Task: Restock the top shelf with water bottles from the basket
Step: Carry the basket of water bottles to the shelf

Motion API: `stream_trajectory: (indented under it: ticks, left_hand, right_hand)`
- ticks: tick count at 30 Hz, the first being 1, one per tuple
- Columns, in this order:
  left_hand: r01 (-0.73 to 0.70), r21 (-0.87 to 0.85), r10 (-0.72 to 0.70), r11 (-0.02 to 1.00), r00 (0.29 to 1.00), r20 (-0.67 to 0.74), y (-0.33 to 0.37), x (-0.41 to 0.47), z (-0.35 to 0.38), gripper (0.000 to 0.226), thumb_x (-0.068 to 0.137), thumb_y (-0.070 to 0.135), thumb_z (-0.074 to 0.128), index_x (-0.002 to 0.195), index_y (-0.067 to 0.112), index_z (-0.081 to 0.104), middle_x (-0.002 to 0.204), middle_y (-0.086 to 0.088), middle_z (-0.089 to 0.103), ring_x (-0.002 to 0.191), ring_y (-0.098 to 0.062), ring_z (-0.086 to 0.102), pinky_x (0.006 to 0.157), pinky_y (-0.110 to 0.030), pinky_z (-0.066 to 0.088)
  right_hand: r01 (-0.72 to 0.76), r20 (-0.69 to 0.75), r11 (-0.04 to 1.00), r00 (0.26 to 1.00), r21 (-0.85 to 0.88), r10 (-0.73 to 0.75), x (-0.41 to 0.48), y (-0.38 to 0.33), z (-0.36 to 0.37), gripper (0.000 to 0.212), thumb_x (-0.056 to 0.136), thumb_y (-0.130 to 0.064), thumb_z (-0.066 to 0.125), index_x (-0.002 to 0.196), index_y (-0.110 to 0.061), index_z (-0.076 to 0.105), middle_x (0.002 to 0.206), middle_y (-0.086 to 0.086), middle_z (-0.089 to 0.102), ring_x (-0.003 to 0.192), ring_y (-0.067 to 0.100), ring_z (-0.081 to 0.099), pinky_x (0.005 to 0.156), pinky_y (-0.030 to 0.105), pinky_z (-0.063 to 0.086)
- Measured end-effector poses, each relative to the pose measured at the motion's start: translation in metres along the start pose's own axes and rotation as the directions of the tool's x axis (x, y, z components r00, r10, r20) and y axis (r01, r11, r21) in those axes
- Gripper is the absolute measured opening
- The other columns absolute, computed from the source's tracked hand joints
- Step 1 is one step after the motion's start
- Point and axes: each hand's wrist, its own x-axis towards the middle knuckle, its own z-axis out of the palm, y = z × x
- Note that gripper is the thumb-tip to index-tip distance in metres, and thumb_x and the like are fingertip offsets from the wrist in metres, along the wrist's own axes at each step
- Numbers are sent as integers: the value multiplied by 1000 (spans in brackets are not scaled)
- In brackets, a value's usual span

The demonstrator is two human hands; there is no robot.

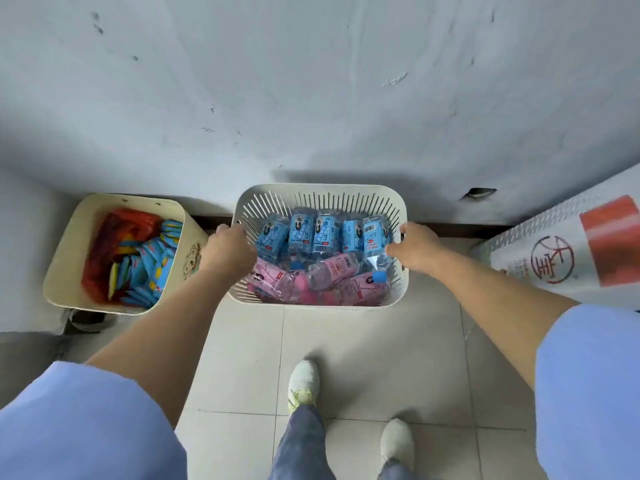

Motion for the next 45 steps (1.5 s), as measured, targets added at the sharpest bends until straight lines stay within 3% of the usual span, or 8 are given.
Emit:
stream_trajectory:
  ticks: [4,8,12,16,23,28,32,45]
  left_hand:
    - [120,14,-120,993,992,43,-4,36,28,50,88,21,54,133,5,37,135,-19,38,125,-37,38,105,-49,34]
    - [265,-147,-255,953,963,86,-8,66,47,63,88,18,56,139,5,23,141,-22,33,128,-40,37,107,-51,33]
    - [377,-434,-332,818,926,178,-13,90,58,56,87,16,59,133,1,30,128,-26,46,107,-38,56,80,-42,51]
    - [434,-595,-386,677,897,214,-9,98,56,44,89,17,59,121,-9,45,95,-15,54,63,-17,46,51,-25,38]
    - [430,-673,-366,601,897,246,-8,92,51,13,87,13,59,93,4,52,67,-3,41,55,-14,39,52,-25,36]
    - [500,-684,-441,531,852,281,-2,72,49,27,88,12,58,69,0,43,67,-6,42,56,-13,37,48,-21,33]
    - [491,-676,-440,549,858,266,5,48,39,18,89,14,57,91,-1,49,67,-4,43,56,-13,37,48,-22,34]
    - [469,-626,-414,623,877,245,34,-84,-56,24,86,7,55,67,4,41,61,-8,36,50,-19,33,48,-26,29]
  right_hand:
    - [-168,-56,977,983,128,176,38,6,25,62,82,-22,66,132,-2,37,129,21,50,112,35,55,90,48,52]
    - [-224,-87,925,961,307,261,61,12,39,52,88,-12,62,130,-1,34,125,17,57,108,34,60,79,39,54]
    - [-256,-27,839,952,480,305,77,21,45,28,89,-10,60,114,3,59,108,16,67,87,27,66,66,34,55]
    - [-300,18,782,938,546,347,79,17,45,23,95,-12,53,112,2,59,68,4,52,50,13,43,41,22,31]
    - [-286,21,752,940,594,341,72,16,44,25,97,-13,51,115,3,55,69,2,48,54,10,43,45,21,30]
    - [-309,11,753,928,581,372,58,21,44,12,97,-16,51,99,-4,53,66,2,45,51,11,40,43,22,29]
    - [-340,1,768,915,543,404,36,31,39,17,97,-20,52,97,-3,54,64,3,44,45,11,37,38,21,28]
    - [-302,-72,805,918,510,390,-127,54,-46,19,96,-17,53,88,1,54,90,14,59,52,14,47,41,23,30]
